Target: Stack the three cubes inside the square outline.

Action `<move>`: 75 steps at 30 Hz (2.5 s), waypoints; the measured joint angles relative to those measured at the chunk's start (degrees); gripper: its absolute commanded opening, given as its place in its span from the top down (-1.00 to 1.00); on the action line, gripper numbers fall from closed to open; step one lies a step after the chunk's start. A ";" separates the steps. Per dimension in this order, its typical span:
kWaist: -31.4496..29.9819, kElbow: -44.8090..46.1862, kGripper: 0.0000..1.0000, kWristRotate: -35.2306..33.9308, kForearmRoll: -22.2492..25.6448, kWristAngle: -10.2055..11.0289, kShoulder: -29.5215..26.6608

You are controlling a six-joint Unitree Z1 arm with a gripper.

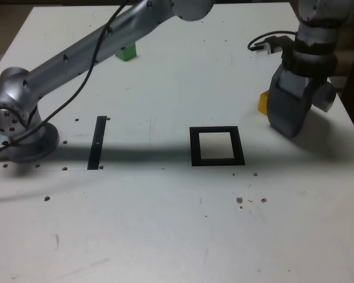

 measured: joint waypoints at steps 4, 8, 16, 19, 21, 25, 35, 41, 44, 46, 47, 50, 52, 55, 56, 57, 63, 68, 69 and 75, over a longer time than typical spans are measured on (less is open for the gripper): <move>0.00 0.00 0.34 -0.02 -0.02 0.56 0.00; -0.01 -0.02 0.34 -0.02 -0.06 0.81 -0.01; -0.01 -0.07 0.35 -0.02 -0.06 0.80 -0.15; -0.01 0.24 0.35 -0.01 -0.05 0.80 -0.36; -0.01 0.54 0.35 -0.01 -0.05 0.81 -0.57; -0.19 1.18 0.35 0.00 -0.05 1.01 -1.30; -1.68 4.42 0.35 0.59 -0.05 1.10 -4.12; -2.91 10.90 0.35 4.33 0.04 -0.29 -8.94; -3.43 13.46 0.34 6.37 0.09 -0.59 -10.88; -3.66 16.03 0.34 8.79 0.04 -0.65 -12.28; -3.88 17.58 0.34 10.05 0.03 -0.65 -13.18; -4.76 21.85 0.33 13.81 -0.23 -0.65 -16.58; -5.16 25.04 0.33 16.08 -0.45 -0.65 -19.17; -5.43 29.48 0.33 19.21 -1.20 -0.60 -22.25; -5.57 30.90 0.33 20.13 -1.62 -0.56 -23.22; -5.75 32.36 0.33 20.95 -2.10 -0.52 -24.27; -7.39 42.64 0.33 24.42 -6.99 -0.09 -31.36; -8.47 50.47 0.33 25.92 -12.60 0.04 -34.34; -8.62 51.98 0.33 26.32 -13.96 0.04 -35.05; -8.81 59.60 0.33 28.41 -19.28 1.49 -37.99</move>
